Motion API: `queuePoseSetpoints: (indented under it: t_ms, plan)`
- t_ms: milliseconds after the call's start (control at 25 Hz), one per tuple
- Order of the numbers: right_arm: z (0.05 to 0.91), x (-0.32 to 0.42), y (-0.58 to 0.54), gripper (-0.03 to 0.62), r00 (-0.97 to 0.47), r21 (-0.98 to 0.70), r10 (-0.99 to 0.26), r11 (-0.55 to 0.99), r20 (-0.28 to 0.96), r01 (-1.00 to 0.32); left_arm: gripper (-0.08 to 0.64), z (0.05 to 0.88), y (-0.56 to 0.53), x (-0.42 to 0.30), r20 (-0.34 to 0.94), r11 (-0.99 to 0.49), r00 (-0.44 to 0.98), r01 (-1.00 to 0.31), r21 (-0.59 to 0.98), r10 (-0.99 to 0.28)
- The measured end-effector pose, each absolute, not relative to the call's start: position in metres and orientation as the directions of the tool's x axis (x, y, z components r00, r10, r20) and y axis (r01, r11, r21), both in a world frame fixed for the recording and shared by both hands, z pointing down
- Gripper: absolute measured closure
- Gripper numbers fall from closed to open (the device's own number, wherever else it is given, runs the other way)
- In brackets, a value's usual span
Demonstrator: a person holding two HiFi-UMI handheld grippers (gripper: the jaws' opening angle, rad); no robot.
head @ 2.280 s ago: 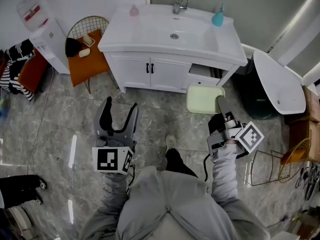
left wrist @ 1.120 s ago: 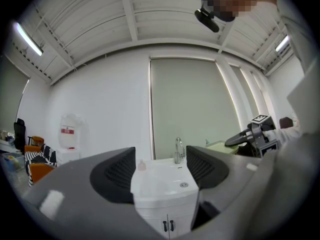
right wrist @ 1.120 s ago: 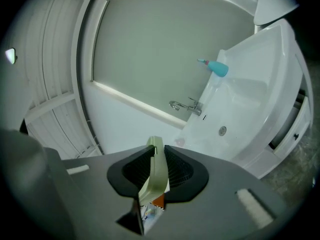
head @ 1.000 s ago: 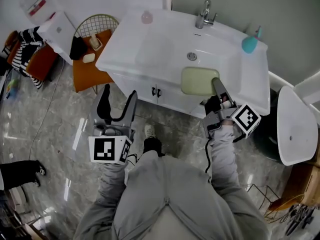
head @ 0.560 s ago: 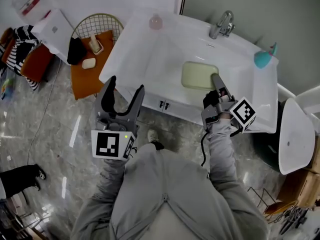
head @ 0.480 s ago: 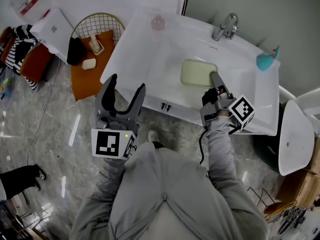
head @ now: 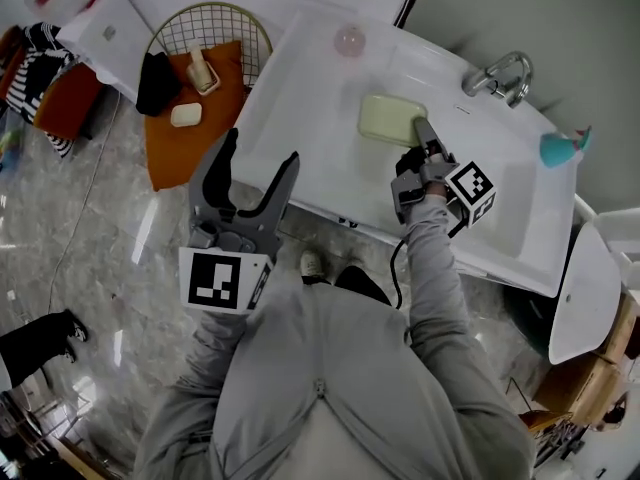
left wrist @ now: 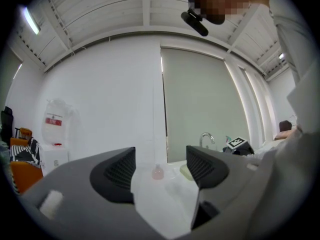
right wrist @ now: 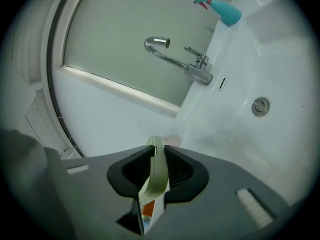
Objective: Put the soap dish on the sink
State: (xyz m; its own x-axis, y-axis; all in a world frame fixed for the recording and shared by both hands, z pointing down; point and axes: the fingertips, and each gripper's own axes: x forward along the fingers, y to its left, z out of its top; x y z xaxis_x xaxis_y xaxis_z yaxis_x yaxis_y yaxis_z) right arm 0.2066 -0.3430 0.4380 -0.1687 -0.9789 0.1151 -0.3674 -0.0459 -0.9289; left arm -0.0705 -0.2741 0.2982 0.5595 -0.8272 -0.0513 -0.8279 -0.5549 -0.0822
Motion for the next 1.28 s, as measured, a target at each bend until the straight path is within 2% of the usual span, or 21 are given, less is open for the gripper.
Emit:
queuePoseSetpoints:
  t_ms: [560,1280]
  plan:
    - [0.518,0.156,-0.441,0.531,-0.226,-0.908,-0.945,-0.134,0.239,-0.398,0.215,0.309,-0.310,-0.091,-0.031,-0.498,0.502,-0.863,-0.086,-0.864]
    - [0.575,0.130,-0.460,0.531,-0.268,-0.872,-0.895,-0.216,0.356,-0.438,0.215,0.313,-0.323,-0.078,-0.008,-0.480,0.482,-0.873,-0.091,-0.876]
